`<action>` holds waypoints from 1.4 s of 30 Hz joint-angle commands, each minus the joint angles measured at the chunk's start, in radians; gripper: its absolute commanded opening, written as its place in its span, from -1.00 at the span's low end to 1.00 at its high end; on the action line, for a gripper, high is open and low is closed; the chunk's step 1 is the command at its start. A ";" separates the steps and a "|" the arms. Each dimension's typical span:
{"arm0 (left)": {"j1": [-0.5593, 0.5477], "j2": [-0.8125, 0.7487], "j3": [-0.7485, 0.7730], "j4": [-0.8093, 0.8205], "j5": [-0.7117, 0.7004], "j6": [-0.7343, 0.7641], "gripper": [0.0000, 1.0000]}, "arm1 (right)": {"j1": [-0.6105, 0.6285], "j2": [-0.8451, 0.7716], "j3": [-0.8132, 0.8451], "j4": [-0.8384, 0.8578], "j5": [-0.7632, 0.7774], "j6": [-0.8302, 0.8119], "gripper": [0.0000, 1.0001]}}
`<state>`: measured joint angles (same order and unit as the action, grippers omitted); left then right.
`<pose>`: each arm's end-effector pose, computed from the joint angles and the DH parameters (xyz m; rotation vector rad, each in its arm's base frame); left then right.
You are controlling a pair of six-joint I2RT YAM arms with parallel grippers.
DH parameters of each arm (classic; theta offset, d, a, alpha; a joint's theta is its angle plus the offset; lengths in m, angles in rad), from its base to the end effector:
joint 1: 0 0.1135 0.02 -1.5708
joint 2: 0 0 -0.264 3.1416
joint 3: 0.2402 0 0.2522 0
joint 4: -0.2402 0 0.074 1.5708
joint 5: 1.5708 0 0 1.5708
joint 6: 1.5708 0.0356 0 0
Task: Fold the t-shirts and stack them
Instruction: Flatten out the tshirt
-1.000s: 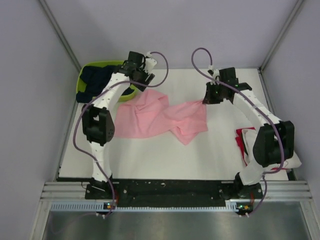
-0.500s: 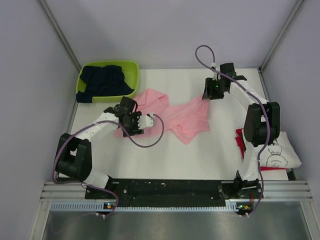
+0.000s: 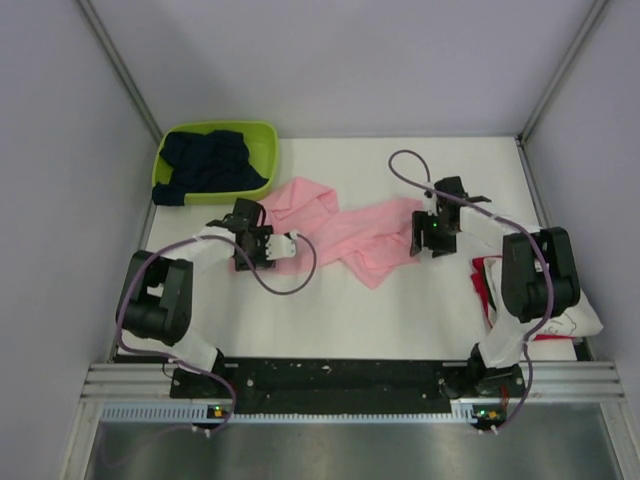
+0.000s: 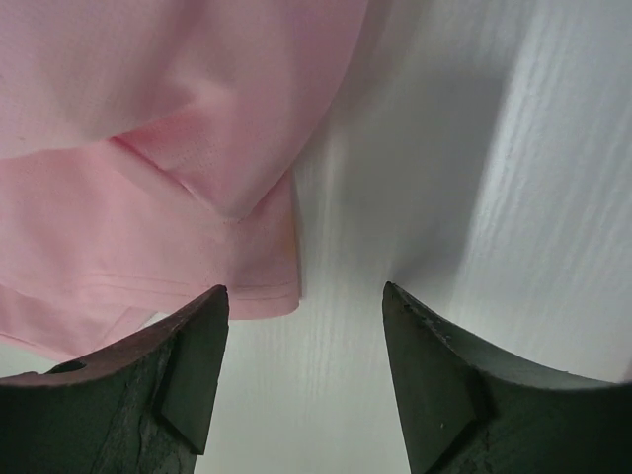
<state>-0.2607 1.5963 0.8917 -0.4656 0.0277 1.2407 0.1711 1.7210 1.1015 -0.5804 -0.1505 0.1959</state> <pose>0.2847 -0.0770 0.1635 1.8926 2.0173 0.2305 0.3276 0.0620 0.1794 -0.0048 2.7891 0.3022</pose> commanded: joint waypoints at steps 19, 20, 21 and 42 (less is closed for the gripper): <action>0.032 -0.163 0.281 -0.184 0.121 -0.407 -1.00 | -0.010 -0.337 0.012 0.073 -0.094 0.091 -1.00; 0.032 -0.174 0.332 -0.233 0.107 -0.455 -1.00 | -0.012 -0.398 0.041 0.050 -0.075 0.085 -1.00; 0.032 -0.185 0.395 -0.273 0.091 -0.478 -1.00 | -0.015 -0.456 0.082 0.025 -0.057 0.077 -1.00; 0.032 -0.389 1.306 -0.751 0.360 -0.745 -1.00 | -0.021 -0.824 0.808 -0.107 0.120 -0.081 -1.00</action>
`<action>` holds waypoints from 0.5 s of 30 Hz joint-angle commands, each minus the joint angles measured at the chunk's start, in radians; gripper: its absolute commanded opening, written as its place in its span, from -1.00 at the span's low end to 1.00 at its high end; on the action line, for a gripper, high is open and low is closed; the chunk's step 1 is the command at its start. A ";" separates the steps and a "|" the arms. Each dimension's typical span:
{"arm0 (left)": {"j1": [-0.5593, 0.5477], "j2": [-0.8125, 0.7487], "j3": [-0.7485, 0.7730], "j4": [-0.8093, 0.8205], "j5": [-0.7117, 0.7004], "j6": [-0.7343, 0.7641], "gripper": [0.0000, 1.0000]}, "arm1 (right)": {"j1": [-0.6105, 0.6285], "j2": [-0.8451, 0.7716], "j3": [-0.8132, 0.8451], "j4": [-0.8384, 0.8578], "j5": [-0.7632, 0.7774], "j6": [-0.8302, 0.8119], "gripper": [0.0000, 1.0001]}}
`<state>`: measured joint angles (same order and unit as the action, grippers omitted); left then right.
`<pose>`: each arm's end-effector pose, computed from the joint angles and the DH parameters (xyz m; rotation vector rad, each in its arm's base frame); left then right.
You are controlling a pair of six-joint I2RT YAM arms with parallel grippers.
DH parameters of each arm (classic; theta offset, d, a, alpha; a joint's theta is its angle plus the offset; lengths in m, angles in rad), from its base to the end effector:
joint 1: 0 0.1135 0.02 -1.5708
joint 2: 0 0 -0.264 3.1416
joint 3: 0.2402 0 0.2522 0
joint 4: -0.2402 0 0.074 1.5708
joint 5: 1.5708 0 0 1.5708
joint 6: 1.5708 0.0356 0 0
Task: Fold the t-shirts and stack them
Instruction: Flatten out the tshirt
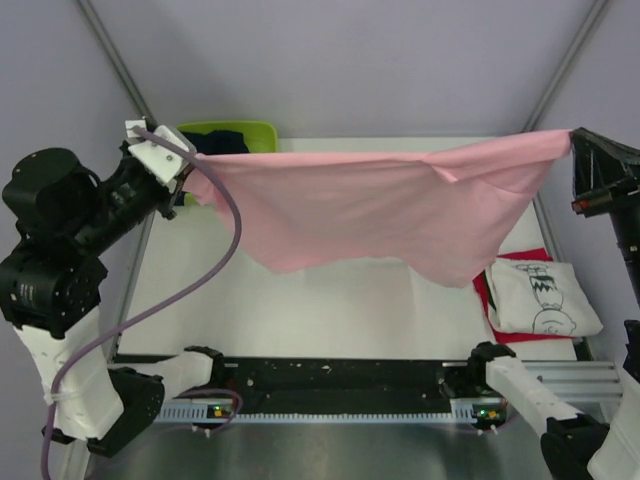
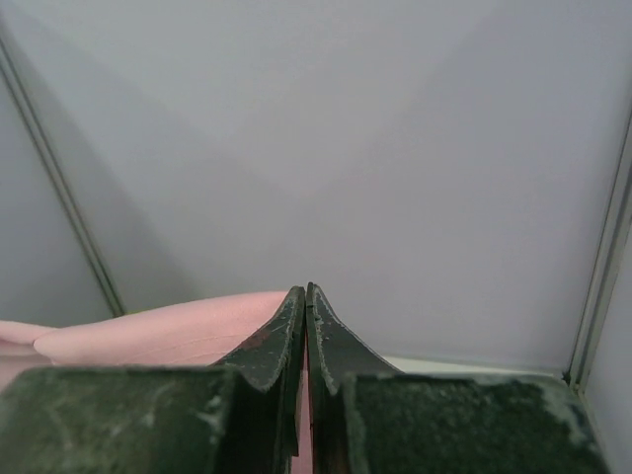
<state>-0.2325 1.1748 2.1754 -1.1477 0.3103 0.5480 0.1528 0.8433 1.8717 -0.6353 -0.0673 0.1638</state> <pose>0.1013 -0.0351 0.5798 0.8566 1.4810 -0.0321 0.0201 0.0055 0.5934 -0.0531 1.1833 0.3185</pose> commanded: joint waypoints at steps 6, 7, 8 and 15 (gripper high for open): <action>0.004 0.111 -0.038 -0.012 0.070 -0.039 -1.00 | -0.002 0.227 0.086 -0.052 0.052 -0.084 -1.00; 0.004 0.137 -0.057 0.012 0.069 -0.036 -1.00 | -0.002 0.275 0.087 -0.047 0.058 -0.089 -1.00; 0.004 0.163 -0.081 0.046 0.067 -0.037 -1.00 | -0.002 0.318 0.087 -0.041 0.063 -0.095 -1.00; 0.002 0.535 -0.097 0.278 -0.020 -0.049 -1.00 | -0.064 0.747 0.112 0.040 0.012 -0.083 -1.00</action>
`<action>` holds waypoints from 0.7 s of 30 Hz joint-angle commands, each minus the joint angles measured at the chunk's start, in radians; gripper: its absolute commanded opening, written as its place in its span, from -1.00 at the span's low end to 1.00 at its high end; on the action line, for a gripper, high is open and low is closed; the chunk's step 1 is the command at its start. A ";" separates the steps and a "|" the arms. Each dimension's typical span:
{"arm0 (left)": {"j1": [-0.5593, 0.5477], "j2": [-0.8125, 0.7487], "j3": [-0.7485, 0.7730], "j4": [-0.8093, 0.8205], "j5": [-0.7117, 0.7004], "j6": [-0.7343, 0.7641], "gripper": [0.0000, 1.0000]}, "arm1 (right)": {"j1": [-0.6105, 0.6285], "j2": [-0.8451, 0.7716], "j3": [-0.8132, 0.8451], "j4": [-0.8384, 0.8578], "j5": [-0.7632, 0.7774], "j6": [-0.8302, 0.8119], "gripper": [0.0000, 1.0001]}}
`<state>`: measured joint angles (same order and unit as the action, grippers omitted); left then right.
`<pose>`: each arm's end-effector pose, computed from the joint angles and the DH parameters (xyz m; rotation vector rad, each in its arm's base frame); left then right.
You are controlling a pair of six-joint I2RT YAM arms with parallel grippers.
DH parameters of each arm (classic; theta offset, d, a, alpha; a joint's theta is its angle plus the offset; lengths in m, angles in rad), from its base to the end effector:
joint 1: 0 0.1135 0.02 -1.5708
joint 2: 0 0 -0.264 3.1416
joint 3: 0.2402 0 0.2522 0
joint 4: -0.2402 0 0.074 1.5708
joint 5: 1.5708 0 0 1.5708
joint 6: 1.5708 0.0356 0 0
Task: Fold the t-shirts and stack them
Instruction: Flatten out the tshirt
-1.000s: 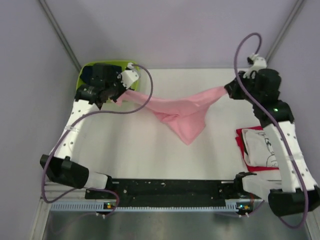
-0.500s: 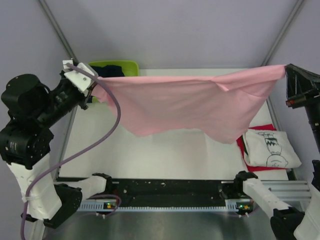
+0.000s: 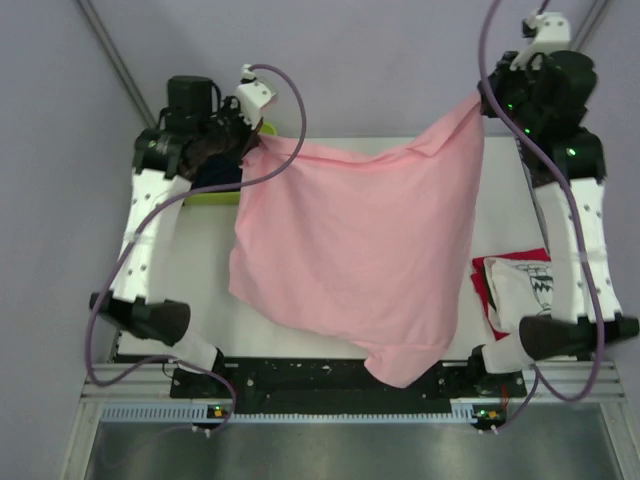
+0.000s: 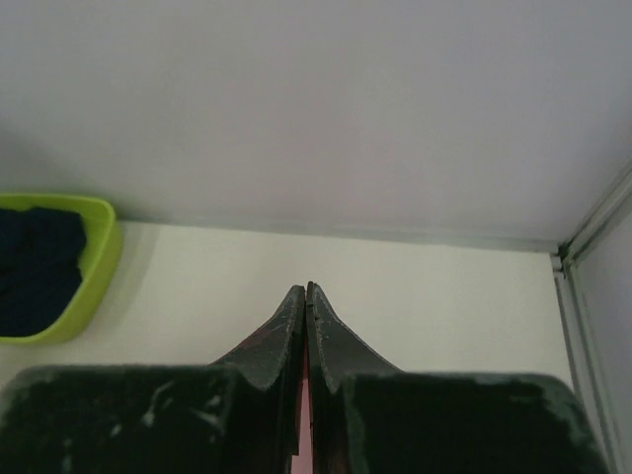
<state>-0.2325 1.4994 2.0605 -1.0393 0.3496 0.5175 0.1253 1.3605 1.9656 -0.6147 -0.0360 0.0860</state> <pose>0.2619 -0.0745 0.5085 0.9374 1.7920 -0.1779 0.2397 0.0315 0.5593 -0.0593 1.5826 0.1937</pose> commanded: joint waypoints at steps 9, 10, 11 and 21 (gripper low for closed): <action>-0.034 0.723 0.338 0.496 -0.380 -0.054 0.33 | -0.067 0.911 0.525 0.055 -0.024 0.020 -1.00; -0.040 0.742 0.357 0.533 -0.423 -0.051 0.52 | -0.073 0.967 0.583 0.058 -0.024 0.032 -0.66; -0.045 0.745 0.366 0.559 -0.452 -0.042 0.66 | -0.076 1.004 0.623 0.062 -0.018 0.043 -0.38; -0.053 0.259 -0.260 0.389 -0.095 0.336 0.58 | -0.066 0.524 -0.039 0.015 -0.051 0.050 0.37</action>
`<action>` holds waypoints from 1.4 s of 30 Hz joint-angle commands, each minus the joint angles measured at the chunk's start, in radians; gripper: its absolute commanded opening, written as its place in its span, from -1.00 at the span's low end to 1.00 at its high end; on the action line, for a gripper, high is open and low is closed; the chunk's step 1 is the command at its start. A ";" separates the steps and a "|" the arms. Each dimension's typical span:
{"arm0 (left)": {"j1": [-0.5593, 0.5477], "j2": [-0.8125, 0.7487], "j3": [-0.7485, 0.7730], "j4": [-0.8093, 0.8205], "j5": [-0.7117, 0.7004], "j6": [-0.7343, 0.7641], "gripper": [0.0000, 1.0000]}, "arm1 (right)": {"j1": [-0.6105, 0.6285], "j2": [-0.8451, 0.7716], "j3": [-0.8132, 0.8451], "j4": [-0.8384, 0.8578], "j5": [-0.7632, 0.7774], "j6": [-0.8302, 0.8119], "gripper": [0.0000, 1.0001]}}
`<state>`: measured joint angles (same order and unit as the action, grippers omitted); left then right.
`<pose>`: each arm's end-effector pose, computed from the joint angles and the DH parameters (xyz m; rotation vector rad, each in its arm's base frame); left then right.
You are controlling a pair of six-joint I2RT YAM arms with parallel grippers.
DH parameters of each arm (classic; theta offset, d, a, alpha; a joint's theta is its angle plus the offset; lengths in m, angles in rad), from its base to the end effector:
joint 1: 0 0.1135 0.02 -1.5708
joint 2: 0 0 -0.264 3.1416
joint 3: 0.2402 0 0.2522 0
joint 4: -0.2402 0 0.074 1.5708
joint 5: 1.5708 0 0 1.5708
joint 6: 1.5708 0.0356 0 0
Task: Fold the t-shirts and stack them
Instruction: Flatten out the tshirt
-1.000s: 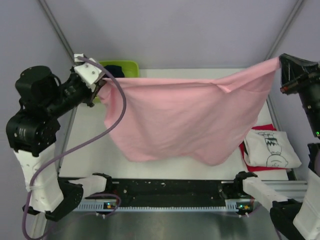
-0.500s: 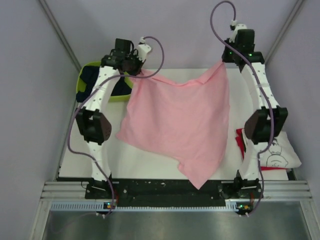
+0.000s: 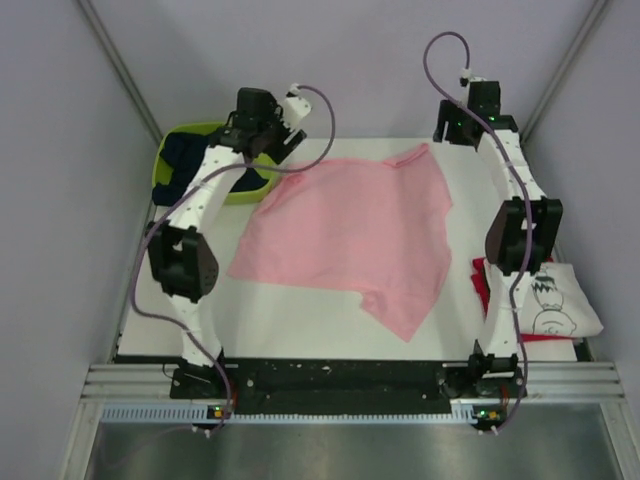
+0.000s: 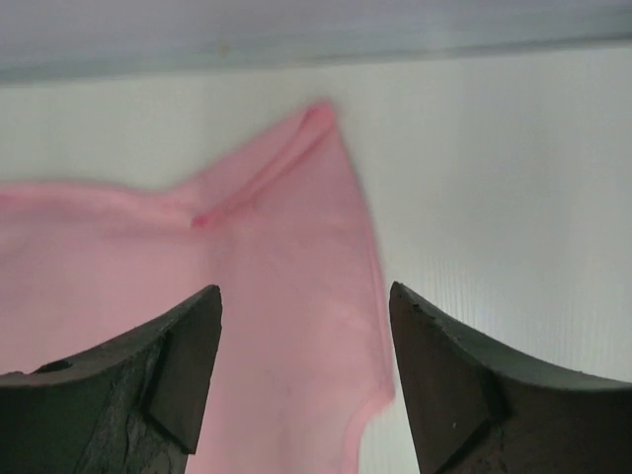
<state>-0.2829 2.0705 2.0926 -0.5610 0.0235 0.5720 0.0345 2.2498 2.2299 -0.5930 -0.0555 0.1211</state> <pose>0.4647 -0.1359 0.3544 0.8888 1.9170 0.1481 0.5211 0.0200 0.3110 0.0632 2.1856 0.1487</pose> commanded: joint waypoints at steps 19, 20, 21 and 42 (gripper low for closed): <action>0.083 -0.458 -1.184 0.113 0.010 0.752 0.52 | 0.551 -1.018 -1.541 -0.188 0.074 0.505 0.28; 0.086 -0.445 -1.189 0.115 0.006 0.753 0.52 | 0.554 -1.007 -1.562 -0.162 0.060 0.515 0.28; 0.090 -0.434 -1.194 0.108 0.001 0.761 0.50 | 0.555 -0.995 -1.581 -0.122 0.060 0.523 0.27; 0.094 -0.636 -1.244 -0.088 0.190 0.617 -1.00 | 0.639 -1.144 -1.535 0.027 -0.166 0.225 0.26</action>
<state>-0.1905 1.4940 0.8669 -0.5659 0.1326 1.2297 0.5980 1.2182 0.6247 -0.6689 -0.0254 0.5594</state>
